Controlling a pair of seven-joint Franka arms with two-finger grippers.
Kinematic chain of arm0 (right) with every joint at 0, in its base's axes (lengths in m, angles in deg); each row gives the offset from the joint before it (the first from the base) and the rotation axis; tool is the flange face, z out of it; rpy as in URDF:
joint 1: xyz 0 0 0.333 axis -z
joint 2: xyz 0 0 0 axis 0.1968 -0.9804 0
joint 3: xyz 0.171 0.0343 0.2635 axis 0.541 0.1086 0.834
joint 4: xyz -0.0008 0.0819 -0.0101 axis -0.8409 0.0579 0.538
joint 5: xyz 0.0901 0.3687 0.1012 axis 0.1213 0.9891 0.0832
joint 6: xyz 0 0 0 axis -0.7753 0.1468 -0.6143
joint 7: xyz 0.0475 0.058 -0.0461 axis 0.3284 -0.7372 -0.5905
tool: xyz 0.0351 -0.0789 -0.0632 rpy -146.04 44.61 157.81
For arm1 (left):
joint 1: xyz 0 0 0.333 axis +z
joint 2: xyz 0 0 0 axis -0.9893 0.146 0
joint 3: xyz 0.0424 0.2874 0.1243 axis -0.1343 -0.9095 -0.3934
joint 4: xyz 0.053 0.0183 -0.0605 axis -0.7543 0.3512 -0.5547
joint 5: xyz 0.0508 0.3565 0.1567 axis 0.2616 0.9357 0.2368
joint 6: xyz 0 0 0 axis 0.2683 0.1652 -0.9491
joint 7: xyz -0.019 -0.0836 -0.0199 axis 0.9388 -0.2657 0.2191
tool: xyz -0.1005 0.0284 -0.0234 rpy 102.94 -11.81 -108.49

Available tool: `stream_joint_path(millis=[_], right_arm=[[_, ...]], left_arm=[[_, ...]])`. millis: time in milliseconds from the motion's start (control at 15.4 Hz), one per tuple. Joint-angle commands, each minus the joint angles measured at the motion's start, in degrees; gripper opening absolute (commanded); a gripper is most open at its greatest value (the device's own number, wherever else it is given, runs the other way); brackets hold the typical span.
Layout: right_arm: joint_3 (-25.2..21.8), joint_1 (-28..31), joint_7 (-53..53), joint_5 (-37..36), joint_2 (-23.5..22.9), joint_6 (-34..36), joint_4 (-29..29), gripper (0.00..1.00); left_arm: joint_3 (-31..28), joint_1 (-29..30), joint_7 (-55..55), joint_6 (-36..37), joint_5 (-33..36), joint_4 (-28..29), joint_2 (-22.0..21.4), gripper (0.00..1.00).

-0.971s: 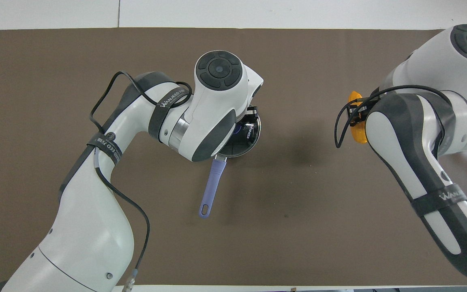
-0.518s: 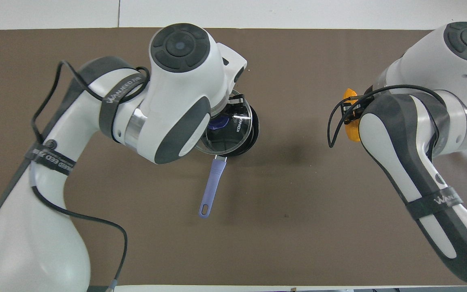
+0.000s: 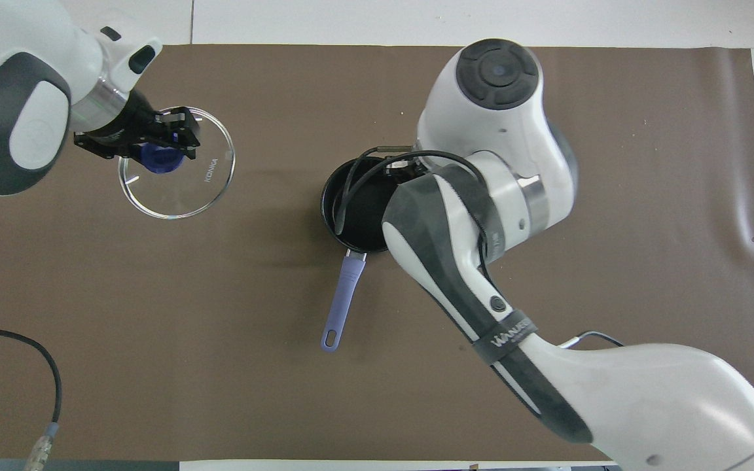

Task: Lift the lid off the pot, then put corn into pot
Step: 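Lift the lid away with the left gripper while the right gripper carries the corn, then lower the corn into the pot and open the right gripper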

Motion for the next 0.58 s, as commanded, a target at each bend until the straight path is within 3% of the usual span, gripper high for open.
stream_joint_path(millis=[0,194,388,453,518], right_arm=[[0.0,-2.3,2.9,-0.7,-4.6,-2.8,-4.2,0.0],[0.0,-3.0,2.9,-0.8,-4.2,-3.5,-1.0,0.0],[0.0,-3.1,3.0,-0.6,-2.7,-6.2,3.7,0.04],[0.0,-3.2,3.3,-0.6,-2.0,-7.5,5.6,0.18],[0.0,-3.5,3.4,-0.6,-1.7,-8.7,6.5,0.52]], left_arm=[[0.6,7.1,-11.3,-5.7,-0.9,11.9,-6.6,0.0],[0.2,11.9,-19.2,-14.2,-0.8,22.7,-9.9,0.0],[0.2,14.2,-23.5,-20.3,-0.7,28.0,-10.2,0.0],[0.1,14.6,-24.2,-23.0,-0.7,30.4,-10.6,0.0],[0.1,15.1,-24.7,-25.1,-0.7,32.1,-10.8,0.0]])
